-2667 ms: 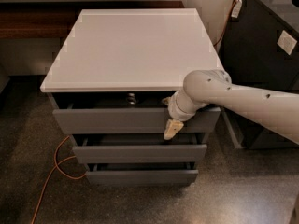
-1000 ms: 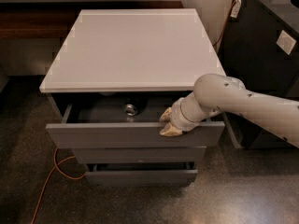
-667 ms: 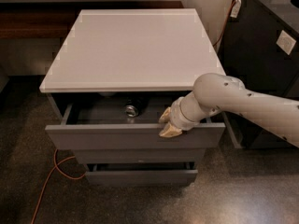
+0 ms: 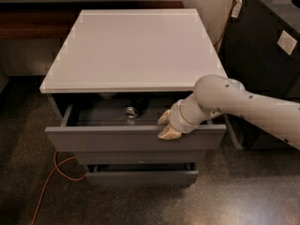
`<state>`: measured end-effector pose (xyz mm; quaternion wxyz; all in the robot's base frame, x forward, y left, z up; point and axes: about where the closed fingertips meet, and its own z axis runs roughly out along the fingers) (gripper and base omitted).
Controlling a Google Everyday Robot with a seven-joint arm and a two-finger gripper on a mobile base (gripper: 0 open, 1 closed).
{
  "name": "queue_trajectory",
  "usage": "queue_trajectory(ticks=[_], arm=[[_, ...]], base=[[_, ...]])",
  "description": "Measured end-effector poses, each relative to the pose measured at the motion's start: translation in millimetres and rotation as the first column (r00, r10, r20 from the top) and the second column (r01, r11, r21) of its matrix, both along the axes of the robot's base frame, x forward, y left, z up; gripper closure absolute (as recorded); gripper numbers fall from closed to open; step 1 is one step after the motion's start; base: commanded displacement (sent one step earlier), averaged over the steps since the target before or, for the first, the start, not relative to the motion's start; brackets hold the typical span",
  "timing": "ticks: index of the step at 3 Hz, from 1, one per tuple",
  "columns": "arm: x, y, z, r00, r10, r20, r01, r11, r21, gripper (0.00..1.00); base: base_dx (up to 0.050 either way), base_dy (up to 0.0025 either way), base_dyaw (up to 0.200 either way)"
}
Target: Pick pepsi can from top drawer and place on counter
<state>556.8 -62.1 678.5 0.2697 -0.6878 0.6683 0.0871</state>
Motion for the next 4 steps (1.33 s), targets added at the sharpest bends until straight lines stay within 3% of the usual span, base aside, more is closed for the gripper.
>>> queue_trajectory(ticks=[4], arm=[[-25, 14, 4, 0.9993, 0.002, -0.037, 0.0, 0.999, 0.052, 1.0]], base=[[0.0, 0.0, 0.0]])
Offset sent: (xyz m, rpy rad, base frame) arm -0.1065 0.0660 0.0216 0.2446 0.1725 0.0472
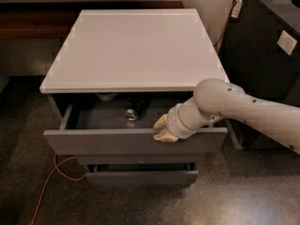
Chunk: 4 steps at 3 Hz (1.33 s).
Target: Pick pepsi can from top drawer and place on counter
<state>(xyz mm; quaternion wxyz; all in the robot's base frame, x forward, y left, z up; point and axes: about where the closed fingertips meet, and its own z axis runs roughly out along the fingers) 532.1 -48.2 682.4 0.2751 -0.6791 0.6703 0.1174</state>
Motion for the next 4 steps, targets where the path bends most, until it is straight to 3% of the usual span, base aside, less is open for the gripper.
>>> queue_trajectory(ticks=[4], arm=[[-5.9, 2.1, -1.3, 0.9999, 0.013, -0.006, -0.013, 1.0, 0.001, 1.0]], base=[[0.0, 0.0, 0.0]])
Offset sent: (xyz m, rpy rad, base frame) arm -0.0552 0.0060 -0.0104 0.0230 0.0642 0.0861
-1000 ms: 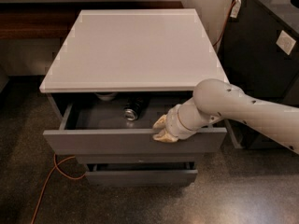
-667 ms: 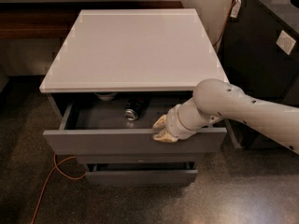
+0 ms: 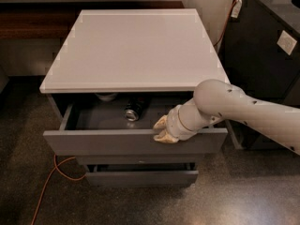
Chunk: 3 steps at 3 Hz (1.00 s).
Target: Pick pepsi can from top drawer and place on counter
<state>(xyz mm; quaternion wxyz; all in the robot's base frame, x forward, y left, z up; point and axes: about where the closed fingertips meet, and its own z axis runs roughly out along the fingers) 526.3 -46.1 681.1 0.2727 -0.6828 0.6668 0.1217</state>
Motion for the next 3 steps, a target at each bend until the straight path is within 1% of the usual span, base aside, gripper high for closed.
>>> queue_trajectory(ticks=[1, 2, 3], arm=[[-0.1, 0.0, 0.0, 1.0, 0.0, 0.0, 0.0, 1.0, 0.0, 0.79], [-0.2, 0.0, -0.1, 1.0, 0.0, 0.0, 0.0, 1.0, 0.0, 0.48], [-0.2, 0.0, -0.1, 1.0, 0.0, 0.0, 0.0, 1.0, 0.0, 0.26]], base=[[0.0, 0.0, 0.0], [0.0, 0.0, 0.0], [0.0, 0.0, 0.0]])
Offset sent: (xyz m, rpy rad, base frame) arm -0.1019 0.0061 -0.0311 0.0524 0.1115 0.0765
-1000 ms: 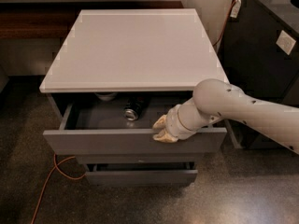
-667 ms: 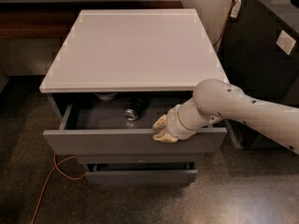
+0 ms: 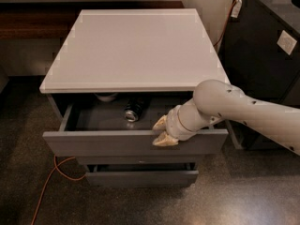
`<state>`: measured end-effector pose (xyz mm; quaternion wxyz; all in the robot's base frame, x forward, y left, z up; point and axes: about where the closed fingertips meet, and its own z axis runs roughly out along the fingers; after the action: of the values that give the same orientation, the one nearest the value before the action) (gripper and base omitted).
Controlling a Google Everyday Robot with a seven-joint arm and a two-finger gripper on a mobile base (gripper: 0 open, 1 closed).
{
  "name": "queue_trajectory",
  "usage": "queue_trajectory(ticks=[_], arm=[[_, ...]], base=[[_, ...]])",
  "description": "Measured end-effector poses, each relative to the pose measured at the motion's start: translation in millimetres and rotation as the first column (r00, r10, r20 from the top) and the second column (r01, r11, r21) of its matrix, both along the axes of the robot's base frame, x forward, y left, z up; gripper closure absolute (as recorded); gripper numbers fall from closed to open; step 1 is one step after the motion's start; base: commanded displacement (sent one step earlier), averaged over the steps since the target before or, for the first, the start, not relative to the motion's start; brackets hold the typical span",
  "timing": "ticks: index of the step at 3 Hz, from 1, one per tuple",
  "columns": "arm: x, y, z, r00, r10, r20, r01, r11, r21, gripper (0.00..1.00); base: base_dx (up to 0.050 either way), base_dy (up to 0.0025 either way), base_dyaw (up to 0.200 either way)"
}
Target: Pick pepsi can from top drawer and place on counter
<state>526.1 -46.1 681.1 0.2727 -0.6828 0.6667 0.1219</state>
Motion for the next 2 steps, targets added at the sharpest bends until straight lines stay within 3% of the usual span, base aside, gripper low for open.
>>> queue_trajectory(ticks=[1, 2], arm=[[0, 0, 0, 1.0, 0.0, 0.0, 0.0, 1.0, 0.0, 0.02], [-20, 4, -10, 0.9988, 0.032, -0.038, -0.031, 0.999, 0.014, 0.0]], base=[[0.0, 0.0, 0.0], [0.0, 0.0, 0.0]])
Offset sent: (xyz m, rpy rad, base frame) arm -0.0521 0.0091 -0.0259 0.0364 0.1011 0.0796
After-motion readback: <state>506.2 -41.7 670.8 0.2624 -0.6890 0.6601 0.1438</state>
